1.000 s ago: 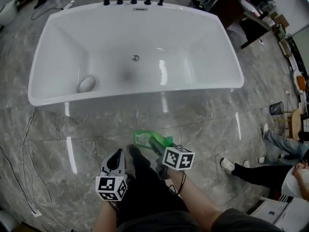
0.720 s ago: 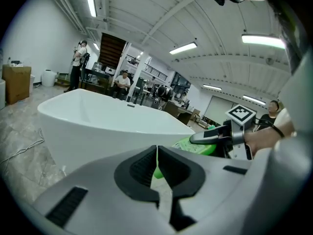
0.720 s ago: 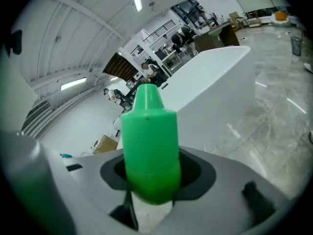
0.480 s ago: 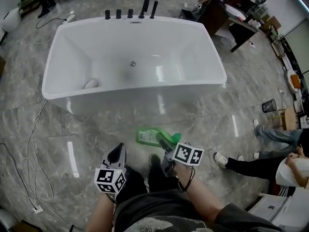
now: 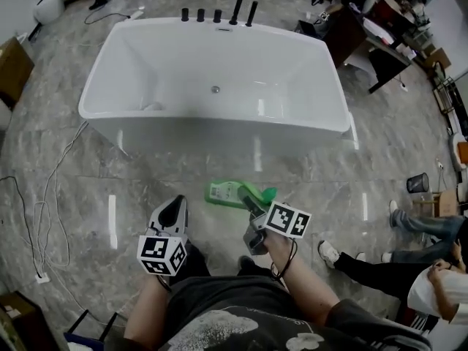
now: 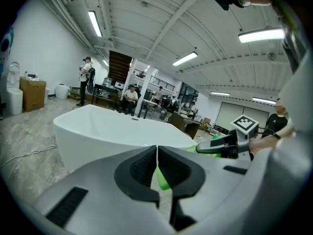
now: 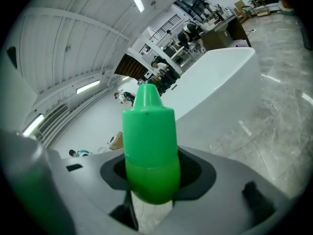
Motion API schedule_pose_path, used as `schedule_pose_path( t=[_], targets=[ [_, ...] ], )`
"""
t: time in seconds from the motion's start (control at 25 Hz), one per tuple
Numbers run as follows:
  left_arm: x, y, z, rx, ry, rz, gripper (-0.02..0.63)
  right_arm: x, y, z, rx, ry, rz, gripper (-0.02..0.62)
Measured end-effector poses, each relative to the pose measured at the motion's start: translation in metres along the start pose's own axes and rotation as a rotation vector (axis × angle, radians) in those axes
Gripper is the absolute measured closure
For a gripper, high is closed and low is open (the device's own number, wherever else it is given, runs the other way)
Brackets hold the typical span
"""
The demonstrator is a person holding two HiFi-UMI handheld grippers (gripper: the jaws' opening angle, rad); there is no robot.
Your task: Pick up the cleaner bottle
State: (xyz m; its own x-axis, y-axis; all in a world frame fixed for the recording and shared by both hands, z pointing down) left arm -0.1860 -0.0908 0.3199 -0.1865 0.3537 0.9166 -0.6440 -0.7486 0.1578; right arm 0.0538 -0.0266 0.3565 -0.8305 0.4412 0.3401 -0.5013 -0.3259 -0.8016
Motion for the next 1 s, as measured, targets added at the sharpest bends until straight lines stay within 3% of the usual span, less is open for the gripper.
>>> schedule_pose_path(
  t=[0.28, 0.56, 1.0],
  targets=[
    [0.008, -0.098, -0.01, -0.057, -0.047, -0.012, 0.585, -0.017, -0.025, -0.055, -0.091, 0.074, -0.092, 0.403],
    [0.032, -0.183, -0.035, -0.13, -0.064, -0.02, 0.586, -0.009, -0.068, -0.124, -0.115, 0.143, -0.124, 0.402],
    [0.06, -0.257, -0.07, -0.162, -0.031, -0.012, 0.586, 0.026, -0.115, -0.187, -0.123, 0.246, -0.131, 0.402]
  ],
)
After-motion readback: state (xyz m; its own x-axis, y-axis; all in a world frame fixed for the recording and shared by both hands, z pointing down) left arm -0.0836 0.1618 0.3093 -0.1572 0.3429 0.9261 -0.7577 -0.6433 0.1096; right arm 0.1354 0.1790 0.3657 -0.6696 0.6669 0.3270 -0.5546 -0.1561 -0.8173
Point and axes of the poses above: the fingertips, and each gripper's own axes: z forward along the fingers, y to its left, x out of its underside, the point moved 7 cm from there along -z, backward along the fingers, and after that the axes turned 10 degrees about z, right-handed, at the moved point
